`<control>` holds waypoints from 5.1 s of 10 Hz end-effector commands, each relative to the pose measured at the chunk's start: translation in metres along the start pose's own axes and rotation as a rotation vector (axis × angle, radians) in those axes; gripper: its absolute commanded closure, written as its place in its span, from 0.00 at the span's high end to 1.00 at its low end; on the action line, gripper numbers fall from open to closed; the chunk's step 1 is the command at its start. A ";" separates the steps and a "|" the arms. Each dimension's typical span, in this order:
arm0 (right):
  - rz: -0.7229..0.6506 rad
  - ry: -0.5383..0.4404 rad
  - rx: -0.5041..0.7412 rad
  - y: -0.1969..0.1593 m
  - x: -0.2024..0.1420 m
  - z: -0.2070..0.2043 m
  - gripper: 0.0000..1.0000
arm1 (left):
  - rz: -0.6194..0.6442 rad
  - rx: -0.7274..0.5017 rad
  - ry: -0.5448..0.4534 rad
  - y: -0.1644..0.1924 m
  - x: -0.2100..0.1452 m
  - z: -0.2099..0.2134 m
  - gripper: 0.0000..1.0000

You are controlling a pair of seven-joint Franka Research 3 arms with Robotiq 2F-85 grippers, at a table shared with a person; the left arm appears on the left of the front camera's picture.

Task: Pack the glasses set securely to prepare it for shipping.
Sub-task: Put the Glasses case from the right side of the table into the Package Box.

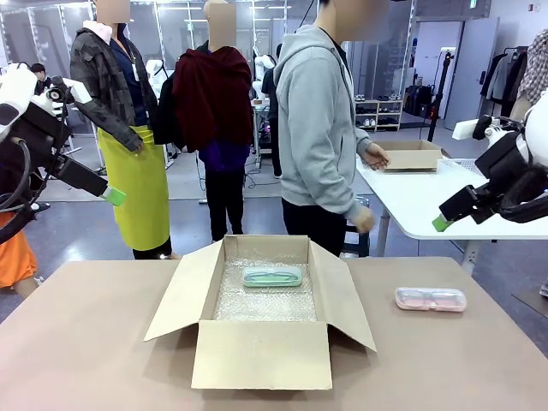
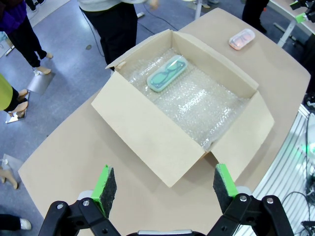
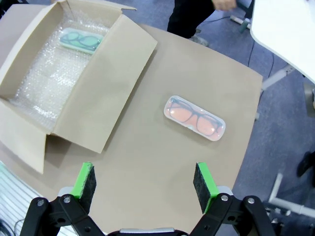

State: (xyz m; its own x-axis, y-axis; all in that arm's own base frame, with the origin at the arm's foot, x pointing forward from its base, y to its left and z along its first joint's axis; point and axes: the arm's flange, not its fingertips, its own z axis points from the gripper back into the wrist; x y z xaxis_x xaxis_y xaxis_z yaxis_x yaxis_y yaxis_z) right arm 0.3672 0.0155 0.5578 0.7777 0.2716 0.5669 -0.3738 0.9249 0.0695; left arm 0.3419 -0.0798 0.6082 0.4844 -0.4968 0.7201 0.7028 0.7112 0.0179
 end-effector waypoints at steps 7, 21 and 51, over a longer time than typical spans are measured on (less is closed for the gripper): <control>-0.134 0.201 -0.073 -0.084 0.052 -0.111 1.00 | 0.001 -0.017 -0.011 0.001 0.000 0.002 1.00; 0.672 0.432 0.223 -0.089 0.082 -0.167 1.00 | 0.001 -0.017 -0.011 0.001 0.000 0.002 1.00; 1.050 0.510 0.215 -0.114 0.031 -0.284 0.35 | 0.001 -0.017 -0.011 0.001 0.000 0.002 1.00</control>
State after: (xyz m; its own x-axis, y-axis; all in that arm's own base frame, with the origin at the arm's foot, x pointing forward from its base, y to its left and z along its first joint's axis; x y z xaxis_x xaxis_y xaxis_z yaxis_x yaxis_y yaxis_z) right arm 0.5855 -0.0091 0.3230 0.1035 0.9945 0.0137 -0.9912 0.1043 -0.0818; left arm 0.3419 -0.0800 0.6082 0.4842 -0.4971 0.7200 0.7029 0.7111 0.0182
